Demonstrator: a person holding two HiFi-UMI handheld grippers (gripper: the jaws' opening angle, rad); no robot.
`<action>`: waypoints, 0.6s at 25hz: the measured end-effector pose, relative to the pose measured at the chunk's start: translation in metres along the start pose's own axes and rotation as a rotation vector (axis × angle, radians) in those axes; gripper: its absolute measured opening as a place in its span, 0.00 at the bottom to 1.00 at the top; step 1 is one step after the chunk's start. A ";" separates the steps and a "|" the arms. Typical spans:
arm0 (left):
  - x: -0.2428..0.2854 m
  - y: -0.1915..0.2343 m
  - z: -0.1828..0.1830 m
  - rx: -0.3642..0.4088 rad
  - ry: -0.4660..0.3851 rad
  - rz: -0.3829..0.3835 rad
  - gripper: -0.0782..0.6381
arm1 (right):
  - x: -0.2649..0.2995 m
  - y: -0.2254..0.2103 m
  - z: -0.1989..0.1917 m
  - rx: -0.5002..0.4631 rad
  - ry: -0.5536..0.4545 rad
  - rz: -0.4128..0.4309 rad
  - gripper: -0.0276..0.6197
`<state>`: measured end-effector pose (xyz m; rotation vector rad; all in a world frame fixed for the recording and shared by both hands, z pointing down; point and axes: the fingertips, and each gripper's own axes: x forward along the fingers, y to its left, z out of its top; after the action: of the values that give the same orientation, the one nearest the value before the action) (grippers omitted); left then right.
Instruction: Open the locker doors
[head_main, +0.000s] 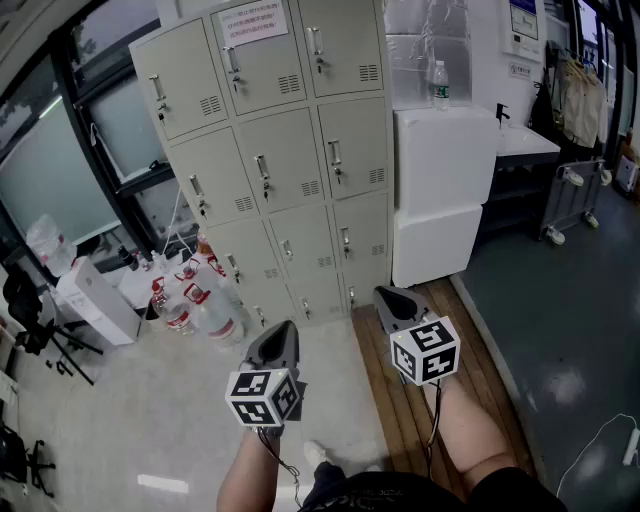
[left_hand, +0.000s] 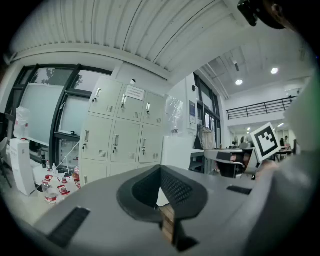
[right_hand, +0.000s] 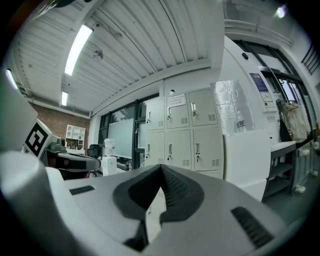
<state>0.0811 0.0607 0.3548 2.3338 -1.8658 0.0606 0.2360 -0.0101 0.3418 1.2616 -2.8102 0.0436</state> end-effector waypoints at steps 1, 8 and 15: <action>-0.001 0.000 0.000 -0.001 0.001 0.000 0.11 | -0.001 0.001 0.000 0.000 0.001 -0.001 0.04; -0.007 -0.001 0.000 -0.002 -0.005 -0.004 0.11 | -0.004 0.005 -0.001 0.003 -0.003 -0.001 0.04; -0.017 0.004 0.004 -0.002 -0.016 -0.002 0.11 | -0.003 0.016 0.005 0.009 -0.020 0.010 0.04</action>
<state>0.0730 0.0761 0.3495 2.3412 -1.8705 0.0403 0.2258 0.0030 0.3364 1.2563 -2.8361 0.0440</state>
